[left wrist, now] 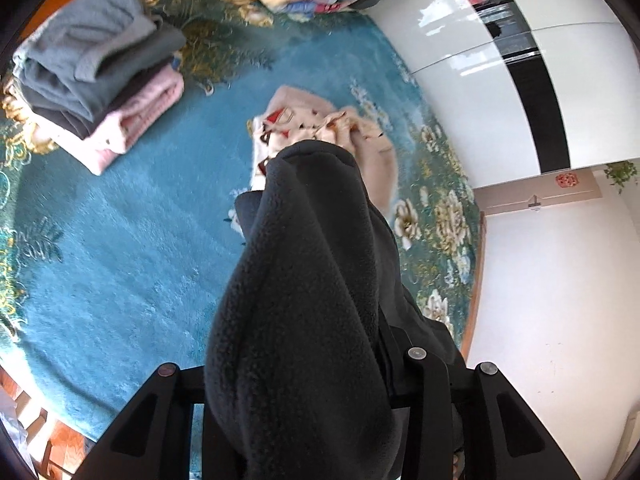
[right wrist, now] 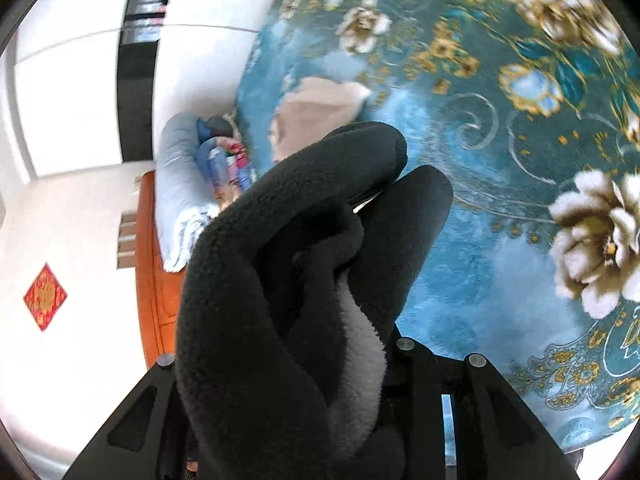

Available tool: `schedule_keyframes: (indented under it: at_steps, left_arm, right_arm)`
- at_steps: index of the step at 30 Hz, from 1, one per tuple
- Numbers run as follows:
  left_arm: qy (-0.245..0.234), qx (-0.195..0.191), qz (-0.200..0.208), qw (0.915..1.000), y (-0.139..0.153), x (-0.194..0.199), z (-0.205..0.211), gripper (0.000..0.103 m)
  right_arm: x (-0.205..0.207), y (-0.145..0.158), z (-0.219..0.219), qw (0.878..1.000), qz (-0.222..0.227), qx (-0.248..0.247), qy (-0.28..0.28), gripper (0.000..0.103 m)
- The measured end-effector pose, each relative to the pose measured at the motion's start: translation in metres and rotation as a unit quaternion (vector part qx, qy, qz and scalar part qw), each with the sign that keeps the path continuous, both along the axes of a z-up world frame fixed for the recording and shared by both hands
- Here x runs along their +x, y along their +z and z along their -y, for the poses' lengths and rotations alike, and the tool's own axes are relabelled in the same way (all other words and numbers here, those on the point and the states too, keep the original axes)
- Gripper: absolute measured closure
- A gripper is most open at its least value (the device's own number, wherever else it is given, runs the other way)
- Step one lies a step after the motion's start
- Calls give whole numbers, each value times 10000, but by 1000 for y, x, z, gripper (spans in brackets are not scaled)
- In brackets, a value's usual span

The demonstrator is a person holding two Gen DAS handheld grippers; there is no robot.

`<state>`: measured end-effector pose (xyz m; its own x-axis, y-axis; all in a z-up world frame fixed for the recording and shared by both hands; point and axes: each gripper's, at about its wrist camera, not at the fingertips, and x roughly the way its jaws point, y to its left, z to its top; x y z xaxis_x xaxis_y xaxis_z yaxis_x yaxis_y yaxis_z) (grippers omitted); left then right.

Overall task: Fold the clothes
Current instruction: 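Carry the folded jacket with both grippers toward the pink folded clothes by the headboard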

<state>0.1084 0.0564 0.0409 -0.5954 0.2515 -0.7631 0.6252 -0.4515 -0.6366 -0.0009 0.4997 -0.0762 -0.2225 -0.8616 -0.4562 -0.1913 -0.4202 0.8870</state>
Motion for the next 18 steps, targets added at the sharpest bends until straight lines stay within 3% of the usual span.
schedule_keyframes:
  at_steps: [6,9,18]
  left_arm:
    - [164,-109,-292,9994,30,19,46,63]
    - [226,-195,-454,9985,42,33,85,71]
    - [16,149,-499,9986,16,60,240,84]
  right_arm:
    - [-3,36,43,9990,-342,-7,302,68]
    - [-7,49,80,9979,-486,13,430,68]
    - [18,88,222,9961,-779,184,358,69]
